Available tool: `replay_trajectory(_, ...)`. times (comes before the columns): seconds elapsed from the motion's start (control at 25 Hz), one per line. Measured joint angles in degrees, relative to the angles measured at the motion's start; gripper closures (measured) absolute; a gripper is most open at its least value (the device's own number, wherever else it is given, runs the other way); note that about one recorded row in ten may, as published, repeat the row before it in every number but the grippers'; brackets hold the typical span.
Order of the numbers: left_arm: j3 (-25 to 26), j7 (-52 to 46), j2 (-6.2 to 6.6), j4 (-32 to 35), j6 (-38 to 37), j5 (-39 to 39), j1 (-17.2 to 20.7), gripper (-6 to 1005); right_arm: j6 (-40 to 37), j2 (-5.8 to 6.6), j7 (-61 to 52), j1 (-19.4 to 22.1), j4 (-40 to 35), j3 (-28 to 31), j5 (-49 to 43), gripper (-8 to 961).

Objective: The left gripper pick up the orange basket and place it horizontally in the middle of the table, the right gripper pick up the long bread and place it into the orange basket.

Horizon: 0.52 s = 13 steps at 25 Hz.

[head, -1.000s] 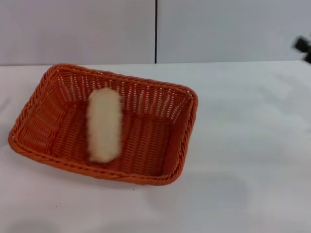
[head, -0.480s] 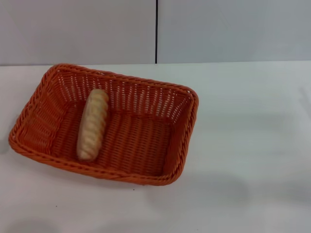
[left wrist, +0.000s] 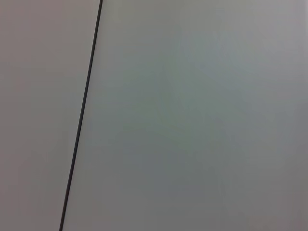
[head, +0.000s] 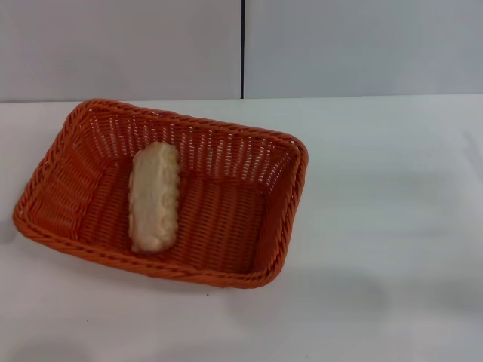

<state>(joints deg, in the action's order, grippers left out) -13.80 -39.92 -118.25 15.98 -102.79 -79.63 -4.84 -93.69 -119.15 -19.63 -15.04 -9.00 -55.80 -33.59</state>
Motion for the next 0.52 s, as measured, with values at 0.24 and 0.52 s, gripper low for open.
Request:
replay_trajectory(0.24, 0.0, 0.0, -0.03, -0.4, 0.0, 0.0, 0.0, 319, -0.5, -0.14, 0.5, -0.1, 0.2, -0.2, 0.1, 208)
replay_trajectory(0.52, 0.0, 0.9, 0.16, -0.8, 0.3, 0.0, -0.1, 319, -0.6, -0.17, 0.6, -0.9, 1.7, -0.3, 0.0, 208)
